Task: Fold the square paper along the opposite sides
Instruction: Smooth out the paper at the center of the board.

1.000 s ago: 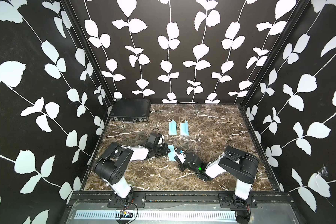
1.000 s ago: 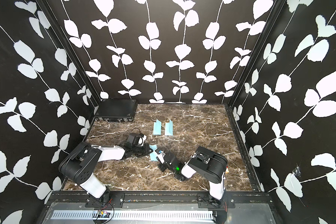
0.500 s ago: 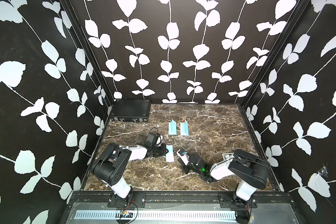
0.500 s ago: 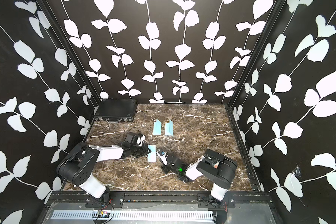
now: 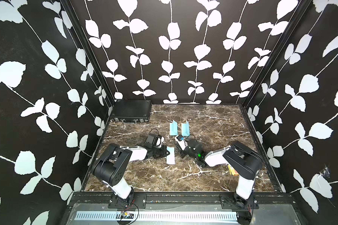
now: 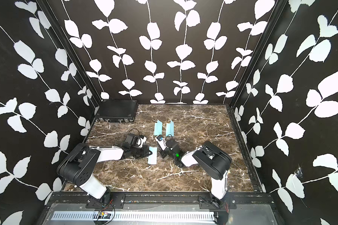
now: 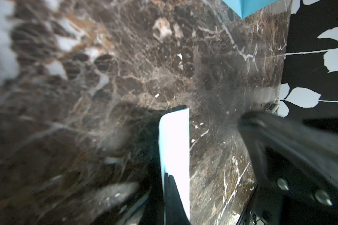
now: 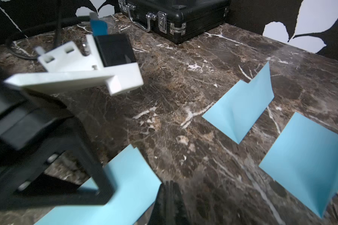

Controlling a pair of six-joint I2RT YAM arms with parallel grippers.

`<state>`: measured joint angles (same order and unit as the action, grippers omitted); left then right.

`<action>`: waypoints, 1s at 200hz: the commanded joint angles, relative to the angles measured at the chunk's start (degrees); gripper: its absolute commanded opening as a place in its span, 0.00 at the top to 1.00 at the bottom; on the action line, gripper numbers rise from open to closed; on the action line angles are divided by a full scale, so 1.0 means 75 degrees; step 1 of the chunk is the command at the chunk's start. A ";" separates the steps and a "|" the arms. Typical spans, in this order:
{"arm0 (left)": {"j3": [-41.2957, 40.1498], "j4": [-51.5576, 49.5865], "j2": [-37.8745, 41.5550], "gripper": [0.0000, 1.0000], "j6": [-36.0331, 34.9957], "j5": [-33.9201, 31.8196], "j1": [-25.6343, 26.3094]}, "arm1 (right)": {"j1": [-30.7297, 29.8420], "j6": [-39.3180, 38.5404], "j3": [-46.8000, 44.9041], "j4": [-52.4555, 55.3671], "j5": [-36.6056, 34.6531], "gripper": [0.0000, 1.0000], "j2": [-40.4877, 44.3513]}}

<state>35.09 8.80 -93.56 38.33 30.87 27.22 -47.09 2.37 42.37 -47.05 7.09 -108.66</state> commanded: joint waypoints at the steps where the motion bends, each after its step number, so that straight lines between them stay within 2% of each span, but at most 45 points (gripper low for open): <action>1: -0.0389 -0.0932 -0.0283 1.00 -0.0087 -0.0179 0.0029 | -0.0037 0.0001 0.0498 -0.0126 0.0671 1.00 -0.0348; 78: -0.0368 -0.0885 -0.0277 1.00 -0.0067 -0.0159 0.0026 | -0.0108 -0.0004 0.0206 -0.0478 -0.0103 1.00 -0.1405; 120: -0.0436 -0.0968 -0.0150 1.00 -0.0069 -0.0191 0.0027 | -0.0038 -0.0305 -0.0135 -0.0554 -0.0604 1.00 -0.1357; 200: -0.0557 -0.0918 0.0051 1.00 -0.0068 -0.0169 0.0026 | 0.0173 -0.0481 -0.0613 -0.1052 -0.0843 1.00 -0.1284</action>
<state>33.61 10.02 -93.08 38.39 31.94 27.20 -47.20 -0.38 40.77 -57.98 4.45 -117.38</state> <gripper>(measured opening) 0.047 0.046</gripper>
